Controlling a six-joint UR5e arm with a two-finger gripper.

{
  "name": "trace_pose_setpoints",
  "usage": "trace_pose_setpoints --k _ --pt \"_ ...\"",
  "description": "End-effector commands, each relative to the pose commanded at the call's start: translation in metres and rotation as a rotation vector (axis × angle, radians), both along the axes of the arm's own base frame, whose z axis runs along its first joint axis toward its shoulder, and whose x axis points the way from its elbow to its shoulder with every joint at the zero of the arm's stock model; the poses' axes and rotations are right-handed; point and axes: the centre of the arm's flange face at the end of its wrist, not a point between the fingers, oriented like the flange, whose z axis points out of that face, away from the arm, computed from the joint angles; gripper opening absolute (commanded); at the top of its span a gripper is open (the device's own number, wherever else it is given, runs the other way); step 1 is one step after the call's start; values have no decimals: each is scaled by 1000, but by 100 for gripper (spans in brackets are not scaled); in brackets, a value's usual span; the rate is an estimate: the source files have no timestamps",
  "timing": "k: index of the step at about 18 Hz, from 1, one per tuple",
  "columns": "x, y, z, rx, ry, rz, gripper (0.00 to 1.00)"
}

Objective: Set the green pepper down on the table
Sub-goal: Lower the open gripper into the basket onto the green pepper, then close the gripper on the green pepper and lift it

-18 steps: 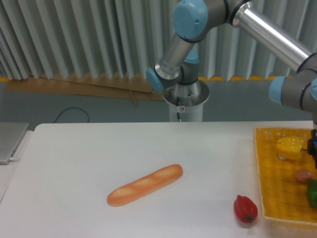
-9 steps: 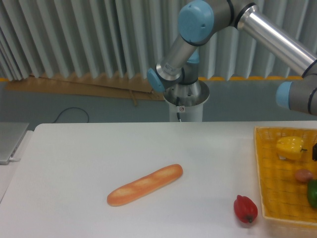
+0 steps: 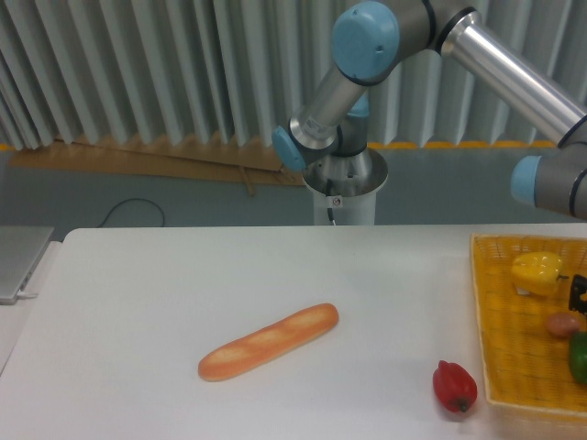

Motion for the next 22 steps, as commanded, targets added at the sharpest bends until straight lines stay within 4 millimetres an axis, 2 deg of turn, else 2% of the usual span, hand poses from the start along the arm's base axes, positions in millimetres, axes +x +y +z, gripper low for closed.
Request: trace_pose_setpoints --k 2,4,7,14,22 --pt "6 15 -6 -2 -4 -18 100" --pt "8 19 -11 1 -11 -4 100" --pt "9 18 -9 9 -11 18 100" --pt "1 17 -25 0 -27 12 100" --pt "-4 11 -32 -5 -34 13 100"
